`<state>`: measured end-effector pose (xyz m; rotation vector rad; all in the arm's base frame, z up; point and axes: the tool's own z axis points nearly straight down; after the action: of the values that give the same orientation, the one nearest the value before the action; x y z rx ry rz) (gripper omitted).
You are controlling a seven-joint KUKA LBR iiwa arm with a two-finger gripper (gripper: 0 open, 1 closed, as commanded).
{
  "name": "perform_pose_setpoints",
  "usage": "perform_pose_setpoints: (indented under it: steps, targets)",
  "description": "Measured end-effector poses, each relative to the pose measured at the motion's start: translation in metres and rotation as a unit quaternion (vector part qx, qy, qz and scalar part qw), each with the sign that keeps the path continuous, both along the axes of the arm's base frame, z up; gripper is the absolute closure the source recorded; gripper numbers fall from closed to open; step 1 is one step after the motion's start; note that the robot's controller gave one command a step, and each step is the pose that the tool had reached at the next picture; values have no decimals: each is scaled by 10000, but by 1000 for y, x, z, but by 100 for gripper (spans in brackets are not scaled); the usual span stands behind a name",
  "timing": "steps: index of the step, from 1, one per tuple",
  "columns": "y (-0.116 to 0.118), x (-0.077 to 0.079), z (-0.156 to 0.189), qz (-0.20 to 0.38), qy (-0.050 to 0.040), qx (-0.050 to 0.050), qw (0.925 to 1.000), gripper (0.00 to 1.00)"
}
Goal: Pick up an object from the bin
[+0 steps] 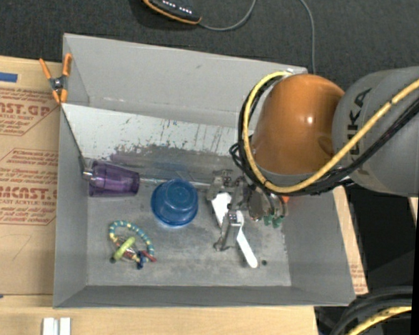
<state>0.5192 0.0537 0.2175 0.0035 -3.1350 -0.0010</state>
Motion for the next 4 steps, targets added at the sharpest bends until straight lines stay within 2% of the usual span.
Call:
perform_pose_setpoints:
  steps: [1,2,3,4]
  targets:
    - [0,1,5,-10,-40,4,10000,0]
    - [-78,20,-119,-509,-35,5,9987,0]
    - [-88,26,-61,912,-43,7,9958,0]
    - [-92,-17,-118,-1317,-33,8,9913,0]
